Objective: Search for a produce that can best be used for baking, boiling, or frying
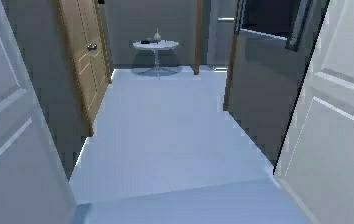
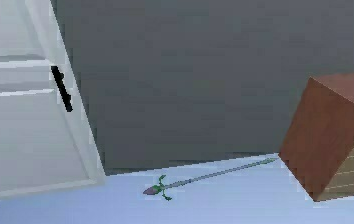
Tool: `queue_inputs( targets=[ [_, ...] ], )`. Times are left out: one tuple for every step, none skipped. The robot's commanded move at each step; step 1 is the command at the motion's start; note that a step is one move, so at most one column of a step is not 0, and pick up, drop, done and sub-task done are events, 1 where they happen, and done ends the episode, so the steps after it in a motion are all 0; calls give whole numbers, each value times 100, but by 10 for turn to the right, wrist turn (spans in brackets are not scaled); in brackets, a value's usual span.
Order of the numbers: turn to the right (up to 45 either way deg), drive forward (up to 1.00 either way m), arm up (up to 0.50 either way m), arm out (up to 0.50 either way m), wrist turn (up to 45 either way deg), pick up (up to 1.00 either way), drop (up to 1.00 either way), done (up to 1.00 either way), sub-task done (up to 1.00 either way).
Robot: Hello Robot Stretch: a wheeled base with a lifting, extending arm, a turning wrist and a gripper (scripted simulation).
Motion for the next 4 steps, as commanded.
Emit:
queue_inputs(
  targets=[
    [-30, 0, 0, 0, 0, 0, 0, 0, 0],
    [0, 100, 0, 0, 0, 0, 0, 0, 0],
    [0, 100, 0, 0, 0, 0, 0, 0, 0],
    [0, 80, 0, 0, 0, 0, 0, 0, 0]
  ],
)
